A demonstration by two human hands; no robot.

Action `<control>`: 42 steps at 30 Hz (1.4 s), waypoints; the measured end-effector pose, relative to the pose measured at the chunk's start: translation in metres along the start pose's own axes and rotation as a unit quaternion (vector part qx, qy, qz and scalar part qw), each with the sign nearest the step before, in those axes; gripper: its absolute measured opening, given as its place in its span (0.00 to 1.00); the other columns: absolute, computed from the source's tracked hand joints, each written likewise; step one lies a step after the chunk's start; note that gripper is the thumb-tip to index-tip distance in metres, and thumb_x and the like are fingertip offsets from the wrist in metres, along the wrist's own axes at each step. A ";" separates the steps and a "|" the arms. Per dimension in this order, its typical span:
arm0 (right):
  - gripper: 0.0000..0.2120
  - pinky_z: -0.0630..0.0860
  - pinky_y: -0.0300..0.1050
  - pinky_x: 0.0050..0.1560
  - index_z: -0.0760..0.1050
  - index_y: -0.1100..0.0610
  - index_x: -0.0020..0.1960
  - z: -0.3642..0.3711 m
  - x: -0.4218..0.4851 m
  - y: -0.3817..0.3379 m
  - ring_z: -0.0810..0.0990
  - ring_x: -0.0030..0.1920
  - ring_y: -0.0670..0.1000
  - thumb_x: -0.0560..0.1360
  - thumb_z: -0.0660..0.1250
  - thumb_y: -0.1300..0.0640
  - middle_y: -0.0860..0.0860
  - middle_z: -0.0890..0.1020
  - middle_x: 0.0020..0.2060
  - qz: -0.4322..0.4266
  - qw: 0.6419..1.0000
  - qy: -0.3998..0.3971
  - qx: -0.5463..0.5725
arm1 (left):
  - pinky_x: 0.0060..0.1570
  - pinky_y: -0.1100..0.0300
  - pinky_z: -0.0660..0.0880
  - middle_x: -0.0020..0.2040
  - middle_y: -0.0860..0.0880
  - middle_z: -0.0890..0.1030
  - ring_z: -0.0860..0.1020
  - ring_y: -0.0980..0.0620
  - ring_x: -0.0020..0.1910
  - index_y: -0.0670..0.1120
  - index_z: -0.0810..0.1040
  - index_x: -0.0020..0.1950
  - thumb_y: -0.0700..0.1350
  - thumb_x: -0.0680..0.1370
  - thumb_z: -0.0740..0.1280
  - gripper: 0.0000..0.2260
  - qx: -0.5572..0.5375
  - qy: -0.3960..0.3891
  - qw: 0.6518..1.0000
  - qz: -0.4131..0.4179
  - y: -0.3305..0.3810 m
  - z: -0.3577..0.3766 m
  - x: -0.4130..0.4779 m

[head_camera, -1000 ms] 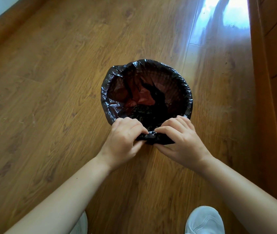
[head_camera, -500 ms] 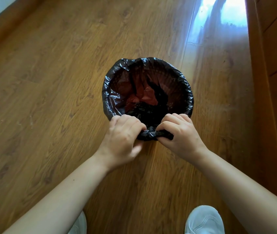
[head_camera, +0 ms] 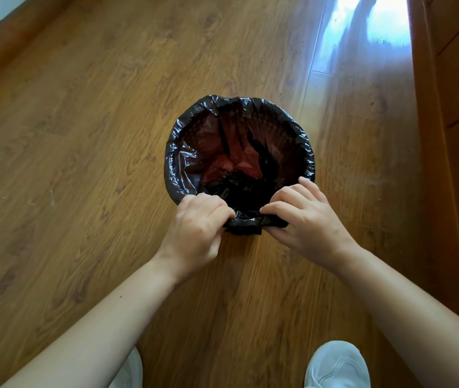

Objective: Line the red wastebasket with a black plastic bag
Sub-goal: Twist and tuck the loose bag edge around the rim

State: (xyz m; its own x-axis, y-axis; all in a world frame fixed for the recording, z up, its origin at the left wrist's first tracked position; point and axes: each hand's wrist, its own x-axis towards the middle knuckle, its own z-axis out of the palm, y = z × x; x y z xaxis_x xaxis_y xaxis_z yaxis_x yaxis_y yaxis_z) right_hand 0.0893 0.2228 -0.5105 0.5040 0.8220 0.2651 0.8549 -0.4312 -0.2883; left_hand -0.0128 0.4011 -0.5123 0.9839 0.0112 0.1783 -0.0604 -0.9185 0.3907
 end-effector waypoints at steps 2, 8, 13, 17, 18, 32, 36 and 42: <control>0.05 0.70 0.52 0.55 0.80 0.58 0.42 0.003 0.003 -0.004 0.79 0.39 0.55 0.66 0.73 0.61 0.53 0.80 0.36 0.003 1.000 -0.002 0.006 | 0.47 0.55 0.65 0.42 0.45 0.81 0.78 0.43 0.43 0.41 0.79 0.43 0.34 0.65 0.66 0.09 0.003 -0.003 1.000 -0.002 -0.001 -0.001 0.000; 0.03 0.67 0.44 0.42 0.79 0.58 0.38 0.007 0.008 -0.016 0.77 0.35 0.54 0.67 0.69 0.58 0.52 0.79 0.34 0.039 0.998 0.003 0.050 | 0.49 0.54 0.65 0.42 0.46 0.81 0.78 0.44 0.44 0.43 0.79 0.44 0.48 0.70 0.66 0.10 0.010 -0.003 1.000 0.009 0.007 0.002 0.000; 0.06 0.67 0.44 0.45 0.78 0.58 0.40 0.009 0.004 -0.021 0.77 0.36 0.53 0.69 0.68 0.55 0.52 0.79 0.35 0.034 0.998 0.003 0.047 | 0.43 0.52 0.65 0.39 0.45 0.80 0.77 0.42 0.40 0.41 0.79 0.42 0.35 0.66 0.66 0.07 0.007 0.015 1.000 0.012 0.012 0.006 0.000; 0.09 0.70 0.49 0.56 0.79 0.58 0.45 0.002 0.000 -0.009 0.78 0.41 0.53 0.69 0.70 0.53 0.53 0.80 0.39 0.018 1.000 0.000 0.019 | 0.42 0.52 0.65 0.38 0.44 0.80 0.78 0.41 0.39 0.40 0.79 0.42 0.30 0.62 0.63 0.12 -0.006 0.028 1.000 -0.001 0.005 0.004 -0.002; 0.09 0.70 0.50 0.56 0.79 0.58 0.44 0.000 0.000 -0.006 0.78 0.41 0.53 0.68 0.72 0.54 0.53 0.80 0.39 0.019 1.000 0.000 0.017 | 0.42 0.53 0.65 0.38 0.44 0.80 0.78 0.42 0.39 0.40 0.78 0.41 0.30 0.63 0.60 0.12 -0.008 0.031 0.999 -0.003 0.004 0.003 -0.002; 0.05 0.72 0.51 0.41 0.79 0.59 0.39 0.008 0.009 -0.021 0.78 0.36 0.55 0.67 0.69 0.56 0.53 0.80 0.34 0.065 0.996 0.021 0.051 | 0.55 0.50 0.65 0.43 0.45 0.81 0.77 0.43 0.47 0.41 0.79 0.47 0.47 0.69 0.68 0.11 0.050 0.023 0.998 0.017 0.012 0.003 0.002; 0.05 0.72 0.50 0.41 0.79 0.59 0.39 0.010 0.007 -0.026 0.77 0.36 0.54 0.68 0.69 0.57 0.53 0.80 0.35 0.072 0.996 0.021 0.051 | 0.47 0.50 0.66 0.40 0.43 0.80 0.78 0.41 0.42 0.40 0.79 0.43 0.37 0.68 0.59 0.10 0.022 0.037 0.999 0.013 0.014 0.006 0.004; 0.10 0.60 0.54 0.64 0.80 0.60 0.45 0.002 0.004 -0.016 0.78 0.43 0.57 0.66 0.73 0.57 0.55 0.80 0.40 0.075 0.995 0.002 0.061 | 0.48 0.54 0.65 0.39 0.44 0.80 0.77 0.41 0.42 0.40 0.77 0.41 0.35 0.64 0.55 0.13 0.008 0.047 0.999 -0.015 0.000 0.004 -0.001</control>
State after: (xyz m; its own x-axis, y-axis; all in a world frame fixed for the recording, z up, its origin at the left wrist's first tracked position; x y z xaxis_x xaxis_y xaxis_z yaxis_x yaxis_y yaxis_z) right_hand 0.0771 0.2341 -0.5067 0.6258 0.7498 0.2150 0.7490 -0.5008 -0.4338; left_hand -0.0127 0.3998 -0.5165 0.9649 0.0758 0.2515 -0.0272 -0.9234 0.3828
